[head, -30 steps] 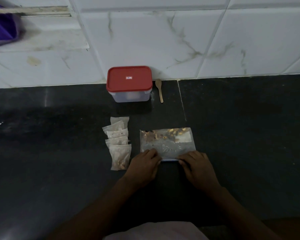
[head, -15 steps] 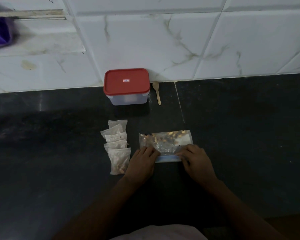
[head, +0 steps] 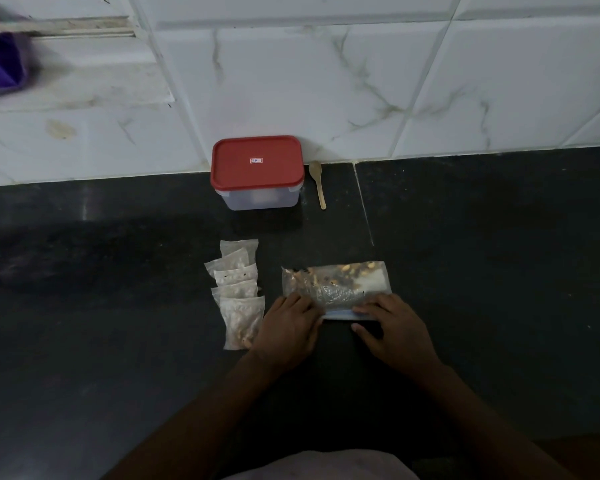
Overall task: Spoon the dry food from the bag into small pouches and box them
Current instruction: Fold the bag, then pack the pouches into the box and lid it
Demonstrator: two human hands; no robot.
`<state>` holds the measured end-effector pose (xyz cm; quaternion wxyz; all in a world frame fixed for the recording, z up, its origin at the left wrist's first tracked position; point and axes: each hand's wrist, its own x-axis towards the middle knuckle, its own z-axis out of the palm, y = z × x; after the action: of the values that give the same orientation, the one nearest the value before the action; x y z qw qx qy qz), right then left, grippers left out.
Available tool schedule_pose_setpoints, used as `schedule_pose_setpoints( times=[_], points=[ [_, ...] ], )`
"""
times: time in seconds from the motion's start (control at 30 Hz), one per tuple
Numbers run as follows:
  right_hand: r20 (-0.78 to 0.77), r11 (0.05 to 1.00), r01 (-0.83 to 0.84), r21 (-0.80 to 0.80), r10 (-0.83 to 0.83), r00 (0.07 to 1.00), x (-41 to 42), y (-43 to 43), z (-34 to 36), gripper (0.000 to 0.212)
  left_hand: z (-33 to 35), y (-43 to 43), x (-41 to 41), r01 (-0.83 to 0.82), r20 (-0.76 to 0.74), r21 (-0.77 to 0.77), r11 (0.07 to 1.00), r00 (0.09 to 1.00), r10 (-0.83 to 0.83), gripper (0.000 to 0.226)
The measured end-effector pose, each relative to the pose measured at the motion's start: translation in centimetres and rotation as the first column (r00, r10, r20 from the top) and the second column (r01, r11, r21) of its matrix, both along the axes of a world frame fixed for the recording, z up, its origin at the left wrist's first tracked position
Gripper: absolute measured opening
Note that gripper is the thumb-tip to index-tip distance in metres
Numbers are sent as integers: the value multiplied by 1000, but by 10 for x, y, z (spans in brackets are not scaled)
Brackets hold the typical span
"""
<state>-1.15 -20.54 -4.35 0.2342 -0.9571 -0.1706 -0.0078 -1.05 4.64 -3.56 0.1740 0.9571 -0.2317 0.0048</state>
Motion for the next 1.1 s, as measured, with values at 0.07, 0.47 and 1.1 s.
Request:
schedule_pose_setpoints(
  times=[0.07, 0.47, 1.1],
  points=[
    [19, 1000, -13, -8, 13, 1000, 3, 0, 0, 28, 2, -1, 1, -20, 15, -12, 1000, 1000, 20, 27],
    [6, 998, -33, -49, 33, 999, 25, 3, 9, 26, 8, -2, 11, -97, -86, 74, 992, 991, 104, 30],
    [89, 995, 27, -94, -19, 996, 21, 17, 6, 56, 2, -6, 0, -68, -92, 70, 995, 993, 75, 64]
  ],
)
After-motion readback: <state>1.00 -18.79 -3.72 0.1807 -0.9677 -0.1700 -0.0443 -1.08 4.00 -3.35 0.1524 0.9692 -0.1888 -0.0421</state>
